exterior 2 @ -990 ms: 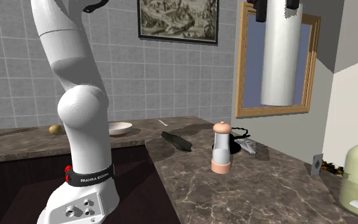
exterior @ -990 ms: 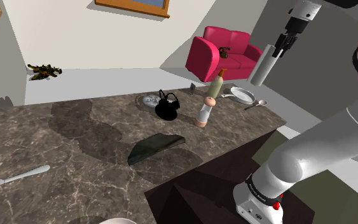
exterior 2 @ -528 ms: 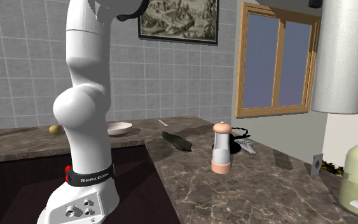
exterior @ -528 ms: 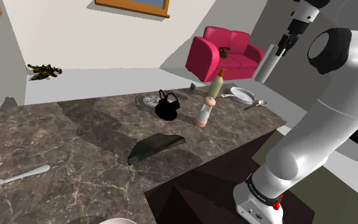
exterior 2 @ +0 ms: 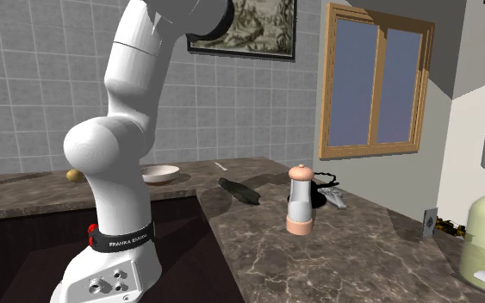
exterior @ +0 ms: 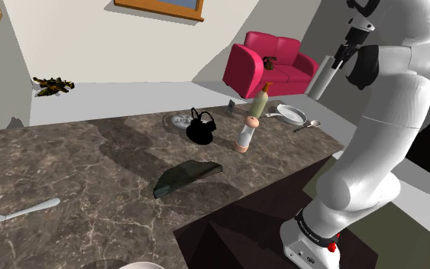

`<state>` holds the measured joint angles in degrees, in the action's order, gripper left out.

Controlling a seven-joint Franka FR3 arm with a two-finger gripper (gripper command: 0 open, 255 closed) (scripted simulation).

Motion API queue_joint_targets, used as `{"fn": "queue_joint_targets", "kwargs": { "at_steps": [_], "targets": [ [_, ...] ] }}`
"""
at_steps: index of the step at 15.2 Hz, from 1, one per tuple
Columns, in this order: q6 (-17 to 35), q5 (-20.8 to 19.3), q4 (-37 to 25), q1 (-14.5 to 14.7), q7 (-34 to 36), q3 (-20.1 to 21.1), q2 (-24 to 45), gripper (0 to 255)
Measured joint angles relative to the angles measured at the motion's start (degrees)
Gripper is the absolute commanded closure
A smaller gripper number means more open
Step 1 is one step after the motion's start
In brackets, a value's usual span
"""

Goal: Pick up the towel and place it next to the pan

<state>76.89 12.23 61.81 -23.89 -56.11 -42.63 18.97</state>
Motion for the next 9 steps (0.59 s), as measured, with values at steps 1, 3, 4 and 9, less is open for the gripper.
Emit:
{"fn": "queue_joint_targets", "kwargs": {
  "at_steps": [1,3,4,9],
  "targets": [
    [1.0,-0.4,1.5,0.5,0.1,0.0,-0.5,255],
    [3.2,-1.1,4.5,1.6,0.4,0.0,-1.5,255],
    [4.3,-1.6,6.1,2.1,0.5,0.0,-2.1,255],
    [9.6,-3.6,13.6,4.5,1.4,0.0,-4.9,255]
  ]
}}
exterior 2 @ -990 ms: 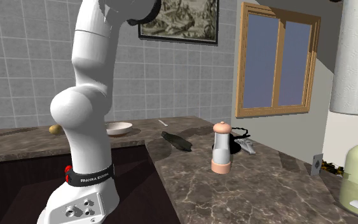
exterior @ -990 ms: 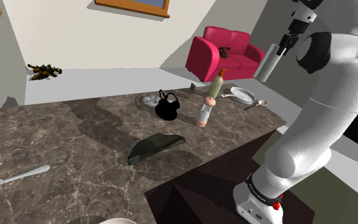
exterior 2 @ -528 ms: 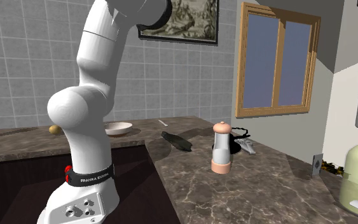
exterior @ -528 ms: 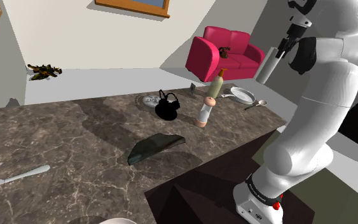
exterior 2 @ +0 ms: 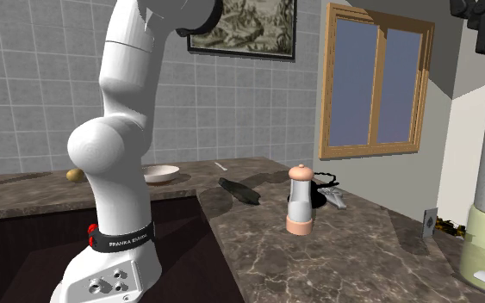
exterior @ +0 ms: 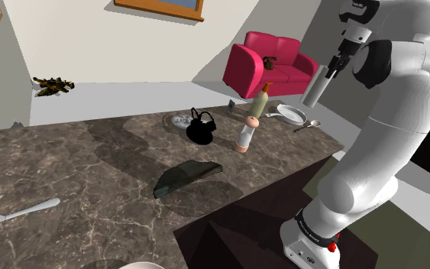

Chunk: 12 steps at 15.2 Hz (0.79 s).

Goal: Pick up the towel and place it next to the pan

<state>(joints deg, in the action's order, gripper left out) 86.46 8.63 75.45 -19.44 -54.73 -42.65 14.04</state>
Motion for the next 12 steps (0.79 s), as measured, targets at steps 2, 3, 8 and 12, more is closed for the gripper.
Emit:
{"fn": "queue_joint_targets", "kwargs": {
  "at_steps": [2,3,8,12],
  "targets": [
    [1.8,-0.3,2.2,0.4,0.1,0.0,-0.5,255],
    [2.6,-0.5,3.1,0.6,0.2,0.1,-0.6,255],
    [7.2,-1.7,9.1,1.9,0.8,0.2,-2.4,255],
    [10.1,-1.7,12.1,2.2,0.8,0.3,-2.5,255]
  ]
}}
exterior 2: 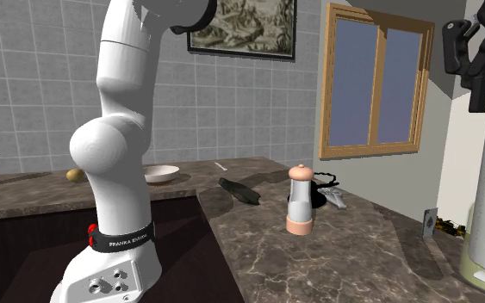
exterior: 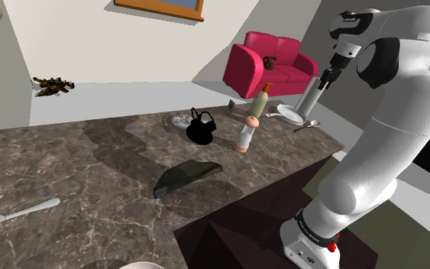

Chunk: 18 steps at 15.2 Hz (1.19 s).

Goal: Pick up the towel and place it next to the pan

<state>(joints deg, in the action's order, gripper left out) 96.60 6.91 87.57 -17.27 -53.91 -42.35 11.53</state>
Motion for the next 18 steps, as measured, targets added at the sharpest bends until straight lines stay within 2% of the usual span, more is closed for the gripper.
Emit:
{"fn": "queue_joint_targets", "kwargs": {
  "at_steps": [18],
  "targets": [
    [13.9,0.4,13.9,0.9,-0.4,0.5,0.1,255]
  ]
}}
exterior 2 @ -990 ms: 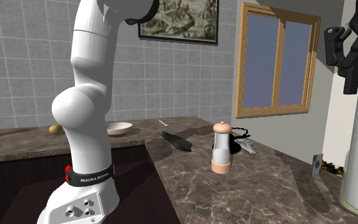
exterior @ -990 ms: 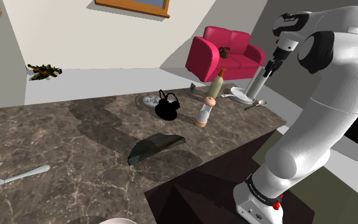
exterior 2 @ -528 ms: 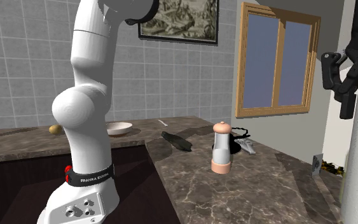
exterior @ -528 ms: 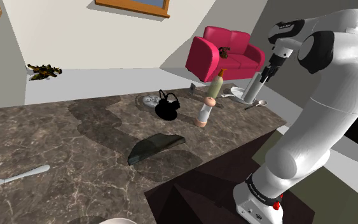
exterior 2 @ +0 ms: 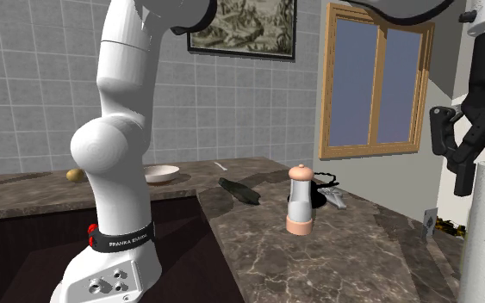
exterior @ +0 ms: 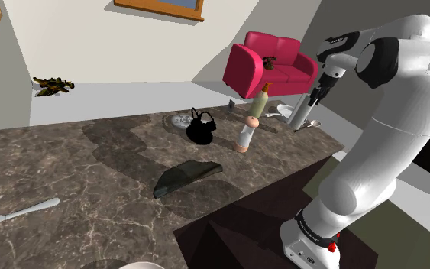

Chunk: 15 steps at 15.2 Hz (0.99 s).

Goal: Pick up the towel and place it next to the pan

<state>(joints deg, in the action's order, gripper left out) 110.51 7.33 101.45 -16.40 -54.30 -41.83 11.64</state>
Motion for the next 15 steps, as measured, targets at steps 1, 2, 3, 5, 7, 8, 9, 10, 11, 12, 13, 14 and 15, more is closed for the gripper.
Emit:
{"fn": "queue_joint_targets", "kwargs": {
  "at_steps": [1,2,3,5,7,8,9,10,11,12,13,14,15],
  "targets": [
    [0.7,0.3,0.5,-0.1,-0.2,0.1,0.3,255],
    [1.3,0.5,0.8,-0.2,-0.3,0.1,0.7,255],
    [2.1,0.8,1.5,-0.2,-0.5,0.2,1.0,255],
    [3.7,1.2,2.6,-0.3,-0.7,0.3,1.4,255],
    [4.9,1.4,3.7,-0.3,-0.9,0.4,1.7,255],
    [5.5,1.7,4.0,-0.4,-1.0,0.5,2.0,255],
    [6.1,2.0,4.3,-0.5,-1.2,0.6,2.5,255],
    [6.5,2.2,4.5,-0.5,-1.3,0.7,2.6,255],
    [6.7,2.2,4.7,-0.5,-1.3,0.7,2.7,255],
    [6.8,2.3,4.8,-0.5,-1.4,0.7,2.7,255],
    [6.9,2.3,4.8,-0.5,-1.4,0.7,2.7,255],
    [6.9,2.3,4.9,-0.5,-1.4,0.7,2.7,255],
    [6.9,2.3,4.9,-0.5,-1.4,0.7,2.7,255]
  ]
}}
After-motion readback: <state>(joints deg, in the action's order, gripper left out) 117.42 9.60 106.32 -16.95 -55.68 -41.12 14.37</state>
